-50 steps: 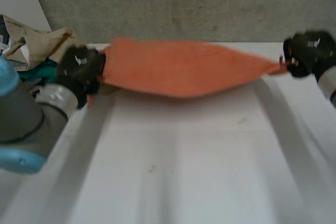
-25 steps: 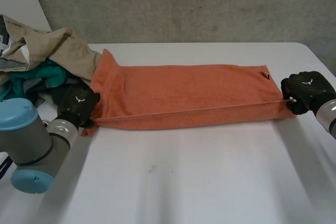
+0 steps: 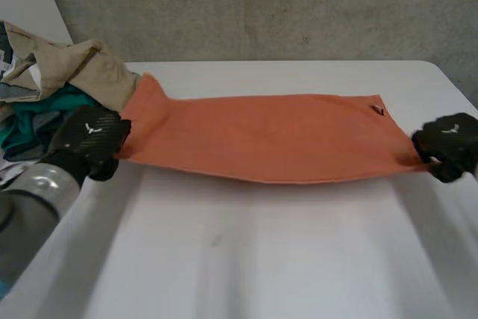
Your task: Fold the laundry.
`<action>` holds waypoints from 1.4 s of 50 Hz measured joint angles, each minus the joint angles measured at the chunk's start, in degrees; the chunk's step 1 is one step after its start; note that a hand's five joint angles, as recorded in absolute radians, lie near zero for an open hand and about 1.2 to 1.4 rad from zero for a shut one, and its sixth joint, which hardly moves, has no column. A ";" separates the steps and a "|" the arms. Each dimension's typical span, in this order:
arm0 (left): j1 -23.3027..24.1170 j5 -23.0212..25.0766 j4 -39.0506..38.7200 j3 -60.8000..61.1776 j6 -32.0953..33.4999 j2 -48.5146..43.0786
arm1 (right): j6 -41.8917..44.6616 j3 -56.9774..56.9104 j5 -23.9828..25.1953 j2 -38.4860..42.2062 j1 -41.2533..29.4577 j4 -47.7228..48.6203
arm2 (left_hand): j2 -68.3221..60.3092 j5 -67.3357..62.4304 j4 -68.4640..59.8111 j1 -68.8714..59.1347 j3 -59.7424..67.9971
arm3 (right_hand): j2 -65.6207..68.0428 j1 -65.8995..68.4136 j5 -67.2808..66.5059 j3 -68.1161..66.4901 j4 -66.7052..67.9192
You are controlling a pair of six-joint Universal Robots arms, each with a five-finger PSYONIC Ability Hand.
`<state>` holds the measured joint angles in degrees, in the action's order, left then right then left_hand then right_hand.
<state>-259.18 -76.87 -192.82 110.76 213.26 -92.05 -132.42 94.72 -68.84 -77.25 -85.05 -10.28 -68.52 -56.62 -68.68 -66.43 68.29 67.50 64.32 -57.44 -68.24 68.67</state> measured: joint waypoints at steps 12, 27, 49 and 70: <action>1.51 0.03 30.33 5.25 11.69 16.55 | 20.15 4.18 0.83 -12.28 10.09 -22.37 | -0.05 0.00 -0.01 0.00 0.05 | 0.00 0.00 0.00 0.00 0.00; 5.90 -0.86 4.65 -5.89 13.99 -10.28 | 8.43 0.73 0.76 1.86 5.56 -0.05 | -0.08 -0.02 -0.03 0.00 0.05 | 0.00 0.00 0.00 0.00 0.00; 10.82 -12.68 -0.80 -46.75 14.41 -45.29 | 3.72 -26.65 -9.48 31.74 -7.07 25.22 | 26.59 25.69 26.88 29.18 -26.37 | -42.37 -39.63 40.92 41.42 -40.35; 13.85 -12.00 -1.17 -30.03 6.98 -26.96 | -7.55 -11.48 -1.72 14.58 2.11 5.19 | 56.65 53.61 57.13 55.63 -56.05 | -50.40 -48.33 49.95 51.15 -51.56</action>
<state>-245.33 -88.87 -193.99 80.73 220.24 -119.00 -139.97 83.24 -70.56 -62.66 -82.94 -5.09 -11.87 -3.00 -11.56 -10.80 12.24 17.10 15.99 -7.48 -17.08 17.11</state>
